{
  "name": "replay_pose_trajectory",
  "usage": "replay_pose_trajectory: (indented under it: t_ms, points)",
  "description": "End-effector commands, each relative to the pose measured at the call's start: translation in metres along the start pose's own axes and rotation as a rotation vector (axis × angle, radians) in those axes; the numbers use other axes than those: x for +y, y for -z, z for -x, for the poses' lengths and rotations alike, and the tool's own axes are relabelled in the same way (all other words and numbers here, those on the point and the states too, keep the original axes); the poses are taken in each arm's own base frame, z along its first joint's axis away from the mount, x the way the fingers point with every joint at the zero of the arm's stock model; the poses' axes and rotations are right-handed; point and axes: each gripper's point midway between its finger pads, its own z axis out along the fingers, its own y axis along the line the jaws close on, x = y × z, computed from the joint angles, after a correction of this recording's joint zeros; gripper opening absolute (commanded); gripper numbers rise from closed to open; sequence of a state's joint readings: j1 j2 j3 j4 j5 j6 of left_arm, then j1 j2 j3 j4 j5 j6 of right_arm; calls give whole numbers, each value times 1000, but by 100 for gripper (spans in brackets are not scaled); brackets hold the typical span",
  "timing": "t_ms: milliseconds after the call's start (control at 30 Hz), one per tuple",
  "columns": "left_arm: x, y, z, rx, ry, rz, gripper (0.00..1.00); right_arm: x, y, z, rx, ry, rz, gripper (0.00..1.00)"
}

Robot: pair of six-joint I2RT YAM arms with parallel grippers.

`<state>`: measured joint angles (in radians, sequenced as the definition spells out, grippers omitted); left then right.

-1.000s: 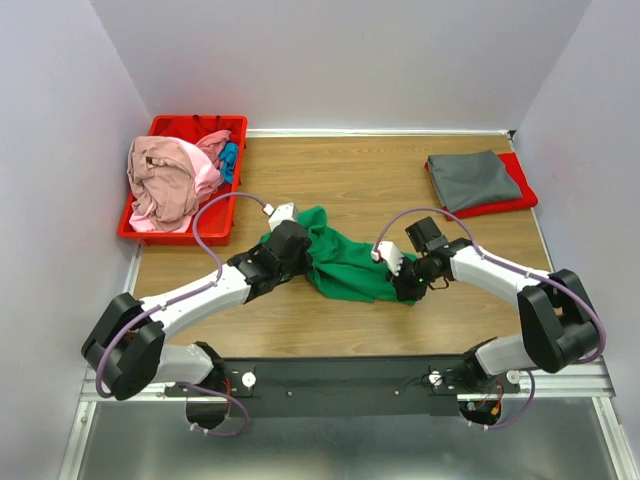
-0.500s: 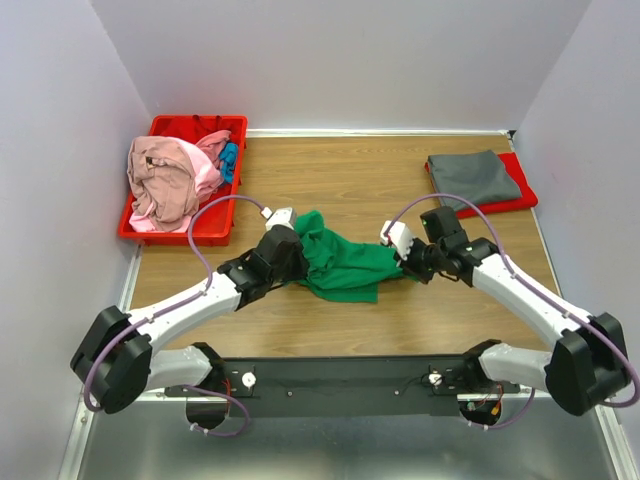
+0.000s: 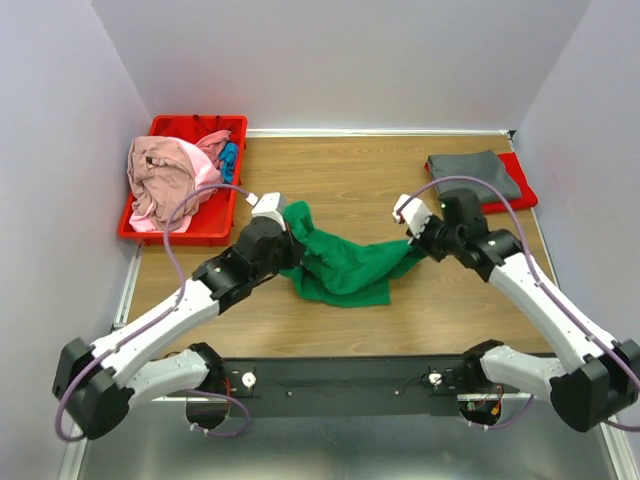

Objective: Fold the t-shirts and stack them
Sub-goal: Flatten the tshirt out

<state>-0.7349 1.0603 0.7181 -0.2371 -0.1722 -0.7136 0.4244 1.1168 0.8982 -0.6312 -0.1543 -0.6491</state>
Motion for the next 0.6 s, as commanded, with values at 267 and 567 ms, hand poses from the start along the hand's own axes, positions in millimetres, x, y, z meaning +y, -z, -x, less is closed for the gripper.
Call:
replay_pose_trajectory:
  t_ms: [267,567]
  points:
    - [-66,158,169,-584,-36,-264,0,-105,132,113,-243,14,-374,0]
    - [-97,283,218,-859,-84,-507,0,-144,260,164,-505,-73,-569,0]
